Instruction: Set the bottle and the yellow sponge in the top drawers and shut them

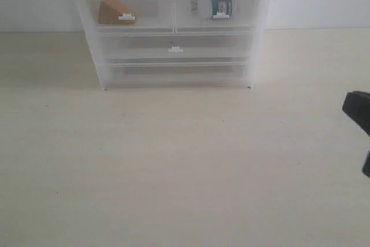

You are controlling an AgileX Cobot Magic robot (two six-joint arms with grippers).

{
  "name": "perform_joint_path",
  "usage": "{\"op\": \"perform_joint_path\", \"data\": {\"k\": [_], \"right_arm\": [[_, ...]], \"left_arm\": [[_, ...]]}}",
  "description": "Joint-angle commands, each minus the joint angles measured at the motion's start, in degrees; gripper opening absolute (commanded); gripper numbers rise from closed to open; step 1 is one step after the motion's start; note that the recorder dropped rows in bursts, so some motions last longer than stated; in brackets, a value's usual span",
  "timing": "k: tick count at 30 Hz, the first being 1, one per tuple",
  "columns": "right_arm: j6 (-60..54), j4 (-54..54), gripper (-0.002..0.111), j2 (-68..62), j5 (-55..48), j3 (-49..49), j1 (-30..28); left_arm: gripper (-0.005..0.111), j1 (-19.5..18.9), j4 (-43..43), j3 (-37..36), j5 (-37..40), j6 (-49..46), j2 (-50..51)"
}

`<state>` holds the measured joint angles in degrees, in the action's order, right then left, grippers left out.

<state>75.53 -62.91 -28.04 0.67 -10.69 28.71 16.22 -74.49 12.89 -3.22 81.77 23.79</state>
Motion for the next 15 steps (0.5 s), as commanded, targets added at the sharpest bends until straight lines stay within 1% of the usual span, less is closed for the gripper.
{"op": "perform_joint_path", "data": {"k": [1,2,3,4,9,15], "right_arm": [[-41.0,37.2,0.001,8.3,0.0,5.9,-0.1],[-49.5,46.3,0.001,9.6,0.2,7.2,-0.1],[-55.6,53.6,0.001,10.7,0.2,8.5,-0.1],[-60.6,58.4,0.001,12.3,0.2,10.2,-0.1],[-67.4,65.4,0.001,13.2,-1.1,10.7,-0.1],[-67.4,65.8,0.001,13.2,-2.2,10.7,-0.1]], "left_arm": [[0.004,0.4,0.1,-0.3,0.2,-0.3,0.1],[0.004,0.4,0.1,-0.3,0.2,-0.3,0.1],[0.004,0.4,0.1,-0.3,0.2,-0.3,0.1],[0.004,0.4,0.1,-0.3,0.2,-0.3,0.1],[0.004,0.4,0.1,-0.3,0.2,-0.3,0.1],[0.004,0.4,0.1,-0.3,-0.3,-0.3,0.1]]}}
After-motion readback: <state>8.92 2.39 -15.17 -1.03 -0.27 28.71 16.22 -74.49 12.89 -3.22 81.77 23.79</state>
